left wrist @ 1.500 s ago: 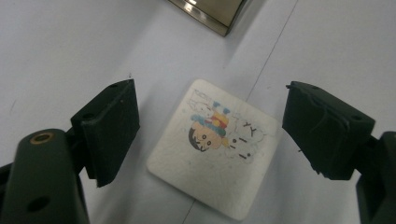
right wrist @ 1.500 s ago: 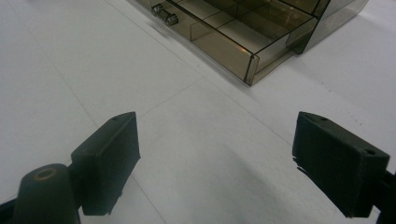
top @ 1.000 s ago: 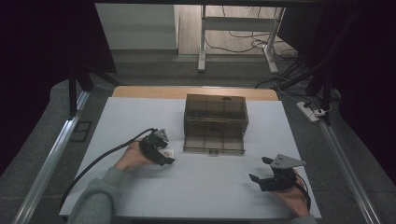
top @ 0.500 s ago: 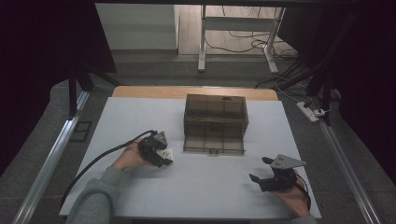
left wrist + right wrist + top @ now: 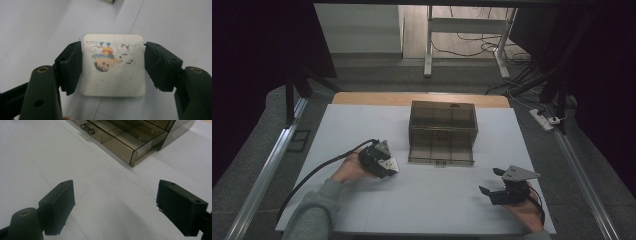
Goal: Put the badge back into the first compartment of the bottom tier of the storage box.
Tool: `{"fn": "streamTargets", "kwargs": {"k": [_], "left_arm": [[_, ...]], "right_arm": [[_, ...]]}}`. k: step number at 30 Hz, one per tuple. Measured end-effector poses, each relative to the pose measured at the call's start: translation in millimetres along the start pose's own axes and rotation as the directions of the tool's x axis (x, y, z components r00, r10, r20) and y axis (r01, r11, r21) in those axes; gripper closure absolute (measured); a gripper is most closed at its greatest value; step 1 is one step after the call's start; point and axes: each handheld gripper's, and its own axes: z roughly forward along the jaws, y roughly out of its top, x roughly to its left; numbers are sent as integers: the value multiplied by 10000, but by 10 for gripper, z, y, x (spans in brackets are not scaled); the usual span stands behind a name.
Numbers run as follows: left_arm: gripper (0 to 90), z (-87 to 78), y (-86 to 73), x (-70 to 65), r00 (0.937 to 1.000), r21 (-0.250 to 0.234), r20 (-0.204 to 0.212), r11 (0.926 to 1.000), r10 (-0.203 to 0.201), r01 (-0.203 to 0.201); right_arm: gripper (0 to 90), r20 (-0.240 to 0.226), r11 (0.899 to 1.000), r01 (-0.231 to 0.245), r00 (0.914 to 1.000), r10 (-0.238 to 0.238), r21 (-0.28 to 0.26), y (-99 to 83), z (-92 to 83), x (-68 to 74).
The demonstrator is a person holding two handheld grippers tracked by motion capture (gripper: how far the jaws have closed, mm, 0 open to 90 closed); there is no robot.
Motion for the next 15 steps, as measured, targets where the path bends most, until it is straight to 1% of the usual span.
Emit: {"fn": "streamTargets", "kwargs": {"k": [1,4,7,15], "left_arm": [[330,-27,9,-5,10000,-169,22,9998,-50,50],[330,-97,27,-10,10000,-482,-11,9988,-86,85],[330,-142,32,-11,9998,-594,-49,9981,-182,178],[330,-218,41,-8,9995,-929,-161,9953,-283,267]], "right_arm": [[148,8,10000,-5,10000,5,-2,0,0,-1],[148,0,10000,-8,10000,8,3,-1,-1,-1],[148,9,10000,-6,10000,6,18,-1,3,4],[148,55,10000,-28,10000,28,13,-1,4,3]]}}
